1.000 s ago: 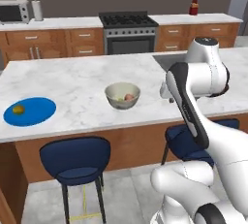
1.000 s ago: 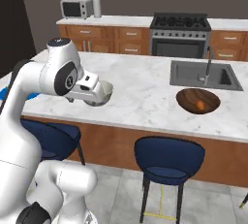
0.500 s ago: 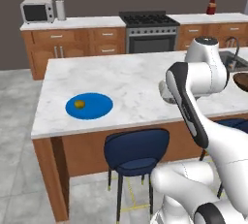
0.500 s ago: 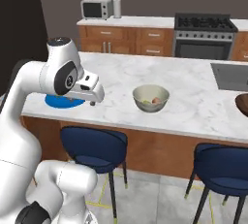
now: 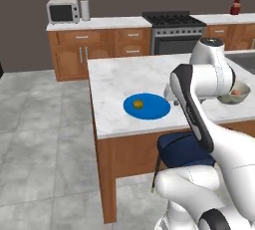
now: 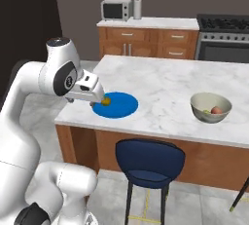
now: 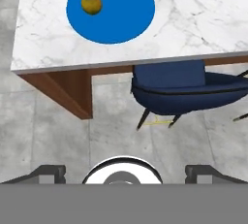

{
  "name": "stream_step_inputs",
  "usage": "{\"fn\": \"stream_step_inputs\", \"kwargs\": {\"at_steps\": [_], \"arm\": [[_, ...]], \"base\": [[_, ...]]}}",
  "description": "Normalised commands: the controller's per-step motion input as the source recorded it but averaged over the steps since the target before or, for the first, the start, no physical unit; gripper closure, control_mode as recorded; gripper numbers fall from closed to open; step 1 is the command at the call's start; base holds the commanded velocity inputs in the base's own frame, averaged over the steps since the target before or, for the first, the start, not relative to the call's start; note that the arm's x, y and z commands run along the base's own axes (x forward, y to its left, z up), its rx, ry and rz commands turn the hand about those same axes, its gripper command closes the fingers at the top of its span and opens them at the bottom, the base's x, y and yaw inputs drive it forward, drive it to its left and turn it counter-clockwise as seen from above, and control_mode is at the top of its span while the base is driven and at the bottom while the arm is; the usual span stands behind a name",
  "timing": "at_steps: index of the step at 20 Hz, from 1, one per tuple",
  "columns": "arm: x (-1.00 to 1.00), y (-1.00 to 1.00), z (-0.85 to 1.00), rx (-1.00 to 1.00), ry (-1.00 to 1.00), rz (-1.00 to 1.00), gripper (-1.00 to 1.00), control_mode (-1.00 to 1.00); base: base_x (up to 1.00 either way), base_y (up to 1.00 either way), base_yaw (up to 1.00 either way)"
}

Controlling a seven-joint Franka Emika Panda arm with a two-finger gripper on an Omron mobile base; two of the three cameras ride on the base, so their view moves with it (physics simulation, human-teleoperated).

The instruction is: Take the fruits from the plate on the dining counter and place two fruits in each bowl.

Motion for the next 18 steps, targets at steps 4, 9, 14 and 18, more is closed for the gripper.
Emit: {"fn": "stream_step_inputs", "kwargs": {"at_steps": [4, 9, 14, 18], "arm": [[0.00, 0.00, 0.00, 0.00, 0.00, 0.00, -1.00, 1.00], [0.00, 0.00, 0.00, 0.00, 0.00, 0.00, -1.00, 1.00], [0.00, 0.00, 0.00, 0.00, 0.00, 0.00, -1.00, 1.00], [0.00, 0.00, 0.00, 0.00, 0.00, 0.00, -1.00, 1.00]], "base": [[0.51, 0.27, 0.00], [0.58, 0.00, 0.00], [0.51, 0.00, 0.00], [0.44, 0.00, 0.01]]}}
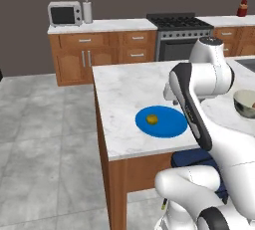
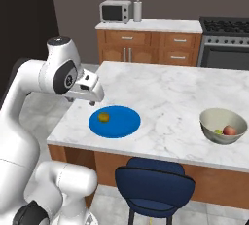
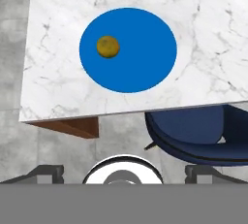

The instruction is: Take the fruits from the plate on the dining counter and place two fruits in each bowl.

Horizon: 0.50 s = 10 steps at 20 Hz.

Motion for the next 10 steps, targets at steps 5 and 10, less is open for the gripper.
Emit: {"fn": "stream_step_inputs", "kwargs": {"at_steps": [5, 10], "arm": [[0.75, 0.11, -0.13, 0.00, 0.01, 0.04, -1.00, -1.00], [0.78, 0.23, -0.40, 0.00, 0.05, 0.07, -1.00, -1.00]], "base": [[0.00, 0.00, 0.00], [0.00, 0.00, 0.00]]}}
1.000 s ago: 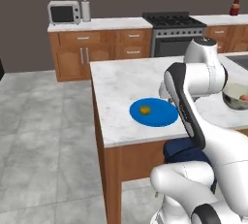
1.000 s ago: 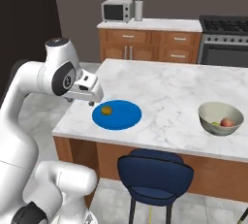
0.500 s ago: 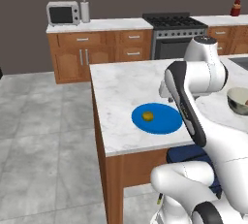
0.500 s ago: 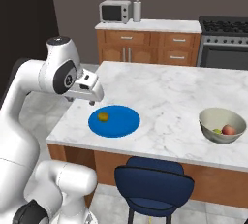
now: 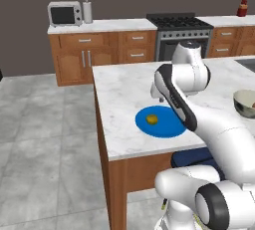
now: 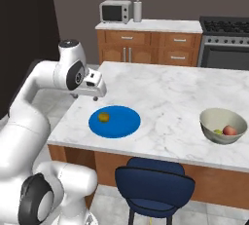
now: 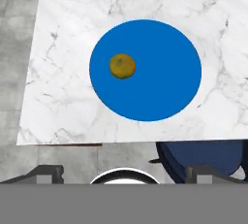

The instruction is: Take the fruits from the plate on the dining counter and place two fruits in each bowl.

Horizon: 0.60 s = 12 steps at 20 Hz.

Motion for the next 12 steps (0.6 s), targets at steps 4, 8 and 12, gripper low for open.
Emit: {"fn": "stream_step_inputs", "kwargs": {"at_steps": [4, 8, 12], "arm": [[0.47, 0.00, -0.43, 0.00, 0.04, 0.01, -1.00, -1.00], [0.30, -0.03, -0.59, 0.02, 0.02, 0.00, -1.00, -1.00], [0.28, -0.08, -0.66, 0.02, 0.02, 0.00, -1.00, -1.00]], "base": [[0.00, 0.00, 0.00], [0.00, 0.00, 0.00], [0.00, 0.00, 0.00]]}}
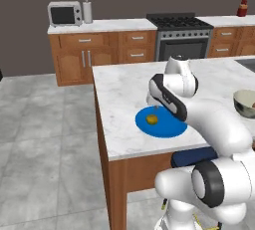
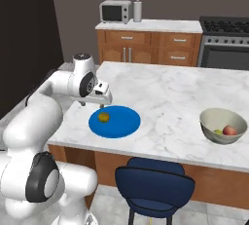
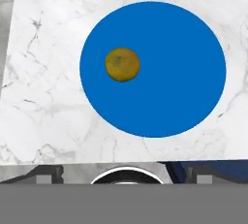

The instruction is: Take the fruits from the plate on the dining counter and place two fruits in each bowl.

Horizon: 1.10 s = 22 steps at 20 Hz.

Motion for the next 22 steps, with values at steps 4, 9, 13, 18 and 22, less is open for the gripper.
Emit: {"fn": "stream_step_inputs", "kwargs": {"at_steps": [4, 9, 13, 18, 22], "arm": [[0.38, 0.00, -0.62, 0.00, 0.00, 0.00, -1.00, -1.00], [0.56, 0.00, -0.42, 0.00, 0.00, 0.00, -1.00, -1.00], [0.55, 0.00, -0.35, 0.00, 0.00, 0.00, -1.00, -1.00], [0.49, 0.00, -0.37, 0.00, 0.03, 0.00, -1.00, -1.00], [0.38, 0.00, -0.41, 0.00, 0.02, 0.00, -1.00, -1.00]], "base": [[0.00, 0.00, 0.00], [0.00, 0.00, 0.00], [0.00, 0.00, 0.00], [0.00, 0.00, 0.00], [0.00, 0.00, 0.00]]}}
